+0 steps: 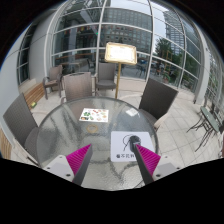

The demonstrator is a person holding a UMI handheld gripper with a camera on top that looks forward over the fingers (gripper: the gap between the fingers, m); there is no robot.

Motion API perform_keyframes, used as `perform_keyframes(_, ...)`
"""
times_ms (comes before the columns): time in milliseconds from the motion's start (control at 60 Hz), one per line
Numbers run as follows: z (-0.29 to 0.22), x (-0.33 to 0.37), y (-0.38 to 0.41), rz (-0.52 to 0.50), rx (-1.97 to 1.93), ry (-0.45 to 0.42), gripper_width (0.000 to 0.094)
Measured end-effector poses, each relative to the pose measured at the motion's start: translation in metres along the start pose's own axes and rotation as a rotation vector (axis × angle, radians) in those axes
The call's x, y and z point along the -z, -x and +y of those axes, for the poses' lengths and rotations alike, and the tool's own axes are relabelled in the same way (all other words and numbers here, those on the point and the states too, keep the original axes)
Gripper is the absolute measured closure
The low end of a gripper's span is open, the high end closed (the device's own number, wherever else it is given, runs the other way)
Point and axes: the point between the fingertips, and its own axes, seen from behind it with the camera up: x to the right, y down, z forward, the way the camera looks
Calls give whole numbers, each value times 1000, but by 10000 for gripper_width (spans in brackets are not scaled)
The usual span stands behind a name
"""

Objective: Arrange mouse

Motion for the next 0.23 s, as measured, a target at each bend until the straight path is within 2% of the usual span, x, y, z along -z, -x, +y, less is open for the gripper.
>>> perform_keyframes(233,7,14,13,-2,2,-6,77)
